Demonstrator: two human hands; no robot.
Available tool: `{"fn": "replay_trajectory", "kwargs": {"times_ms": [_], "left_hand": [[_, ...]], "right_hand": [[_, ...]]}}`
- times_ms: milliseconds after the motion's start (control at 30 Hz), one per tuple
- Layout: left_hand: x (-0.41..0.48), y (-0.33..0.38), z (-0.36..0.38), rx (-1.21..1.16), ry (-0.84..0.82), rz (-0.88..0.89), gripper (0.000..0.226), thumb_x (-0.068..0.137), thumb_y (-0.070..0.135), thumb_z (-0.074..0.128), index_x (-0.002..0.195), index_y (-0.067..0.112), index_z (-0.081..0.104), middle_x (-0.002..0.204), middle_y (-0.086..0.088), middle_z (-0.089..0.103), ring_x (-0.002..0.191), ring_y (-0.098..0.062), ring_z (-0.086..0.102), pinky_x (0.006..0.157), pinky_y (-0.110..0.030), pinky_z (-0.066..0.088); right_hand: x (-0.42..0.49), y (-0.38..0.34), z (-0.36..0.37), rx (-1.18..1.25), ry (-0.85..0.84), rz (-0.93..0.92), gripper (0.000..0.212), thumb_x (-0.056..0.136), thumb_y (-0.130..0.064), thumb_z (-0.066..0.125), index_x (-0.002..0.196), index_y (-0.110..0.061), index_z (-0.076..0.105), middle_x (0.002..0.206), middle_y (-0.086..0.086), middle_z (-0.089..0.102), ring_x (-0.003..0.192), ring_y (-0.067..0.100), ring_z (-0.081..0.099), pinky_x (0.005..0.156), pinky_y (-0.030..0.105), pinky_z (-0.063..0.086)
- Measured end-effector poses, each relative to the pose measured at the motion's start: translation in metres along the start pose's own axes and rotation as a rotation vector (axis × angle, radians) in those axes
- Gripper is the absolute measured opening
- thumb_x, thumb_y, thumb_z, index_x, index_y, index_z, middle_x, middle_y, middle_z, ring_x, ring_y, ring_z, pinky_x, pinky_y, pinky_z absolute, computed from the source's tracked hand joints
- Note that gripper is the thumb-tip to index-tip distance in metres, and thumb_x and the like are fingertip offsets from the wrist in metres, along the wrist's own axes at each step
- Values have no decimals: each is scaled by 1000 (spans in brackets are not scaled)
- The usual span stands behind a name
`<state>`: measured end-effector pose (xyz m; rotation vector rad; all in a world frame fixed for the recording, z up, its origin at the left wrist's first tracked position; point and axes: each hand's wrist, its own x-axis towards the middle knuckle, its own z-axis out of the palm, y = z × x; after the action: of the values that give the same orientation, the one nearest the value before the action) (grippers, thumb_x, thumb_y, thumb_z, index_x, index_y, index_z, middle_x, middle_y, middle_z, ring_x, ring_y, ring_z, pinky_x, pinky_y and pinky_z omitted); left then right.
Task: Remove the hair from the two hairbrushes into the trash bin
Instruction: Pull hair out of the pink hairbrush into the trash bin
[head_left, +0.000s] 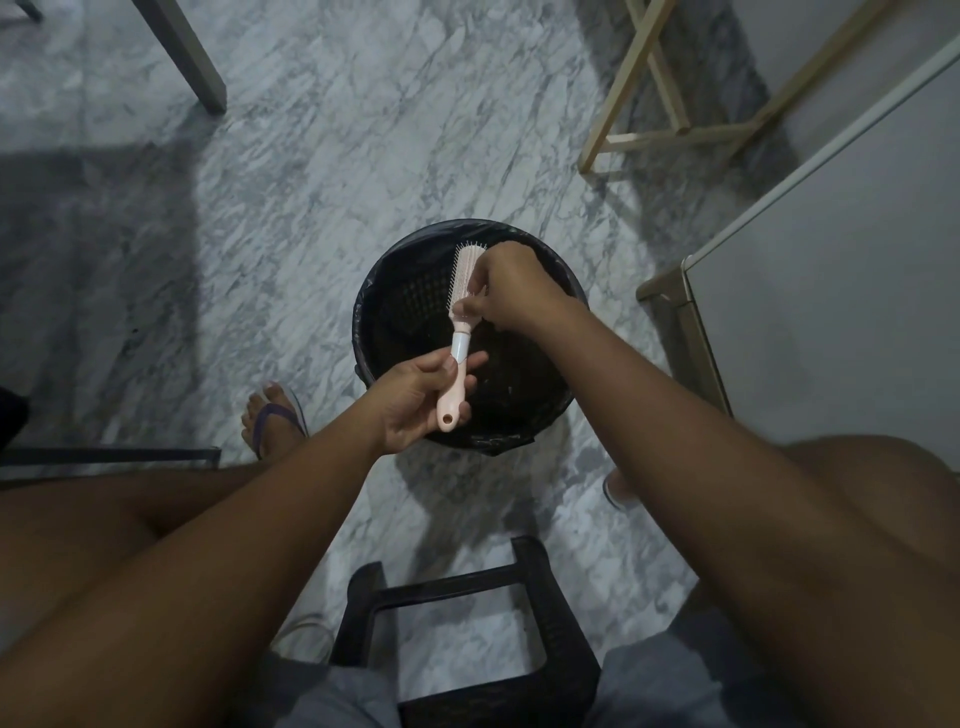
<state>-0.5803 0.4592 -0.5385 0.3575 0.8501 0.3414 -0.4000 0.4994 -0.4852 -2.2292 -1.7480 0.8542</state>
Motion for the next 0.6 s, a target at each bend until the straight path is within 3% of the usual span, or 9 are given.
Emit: {"fn": "replay_trajectory", "kwargs": {"times_ms": [100,233,333,400,500,600], "left_hand": [[0,-5,2,-15,-4,-5,36,105,6,42,140,7,52,128,-6,70,82,-13,66,64,-32,56],[2,0,8,-115,-2,33,30,105,5,41,132,5,55,127,-9,69,80,-13,63,59,-28,53],[2,9,10,-152,3,64,28,105,6,40,127,4,57,127,-10,68,80,-12,62,57,-26,51],[2,12,10,-142,14,71,26,105,6,40,125,3,57,126,-11,68,79,-12,62,56,-26,51],[0,10,9,-81,26,53,26,105,5,40,125,5,58,126,-10,68,79,-13,62,56,-26,51],[0,8,6,-20,37,55,27,105,6,43,126,7,60,126,-8,70,81,-13,62,58,-28,52]], "right_hand": [[1,2,-2,48,-55,14,17,81,-22,80,82,-5,75,76,9,74,61,21,72,72,40,62],[2,6,1,88,82,-45,19,91,-14,64,79,-2,73,71,8,68,68,22,68,72,34,58],[2,8,1,563,217,217,19,95,3,51,104,4,67,78,8,63,77,23,70,71,38,62],[3,9,1,814,254,382,23,96,3,48,115,5,61,88,6,61,89,26,71,74,44,63],[3,7,2,954,47,353,30,100,-20,56,115,6,60,102,17,65,95,23,71,77,40,63],[1,7,1,982,-40,234,29,92,-12,69,114,6,66,91,13,70,77,14,70,63,27,61]]}}
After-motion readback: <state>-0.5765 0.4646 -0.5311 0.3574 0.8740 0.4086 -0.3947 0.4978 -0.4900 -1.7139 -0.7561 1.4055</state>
